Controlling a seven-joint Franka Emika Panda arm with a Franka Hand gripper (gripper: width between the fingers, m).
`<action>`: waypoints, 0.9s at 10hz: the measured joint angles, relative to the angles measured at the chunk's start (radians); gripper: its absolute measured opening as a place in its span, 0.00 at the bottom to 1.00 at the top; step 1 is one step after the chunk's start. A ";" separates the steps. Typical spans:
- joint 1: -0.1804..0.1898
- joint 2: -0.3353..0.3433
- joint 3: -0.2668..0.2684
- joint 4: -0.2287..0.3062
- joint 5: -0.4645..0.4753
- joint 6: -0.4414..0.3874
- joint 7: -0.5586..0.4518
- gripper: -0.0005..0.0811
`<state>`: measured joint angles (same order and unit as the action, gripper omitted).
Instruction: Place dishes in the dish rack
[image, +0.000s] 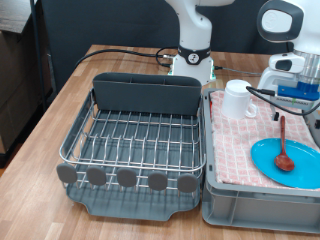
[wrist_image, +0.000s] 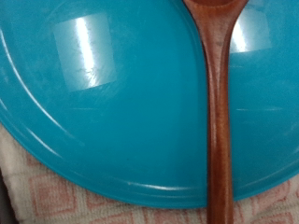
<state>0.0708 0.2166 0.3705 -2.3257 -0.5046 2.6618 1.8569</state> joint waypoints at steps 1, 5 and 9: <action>0.004 0.019 -0.005 0.015 -0.017 0.000 0.018 0.99; 0.023 0.077 -0.022 0.046 -0.057 0.000 0.067 0.99; 0.032 0.093 -0.034 0.043 -0.099 0.000 0.115 0.99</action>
<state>0.1032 0.3100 0.3365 -2.2825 -0.6041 2.6620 1.9716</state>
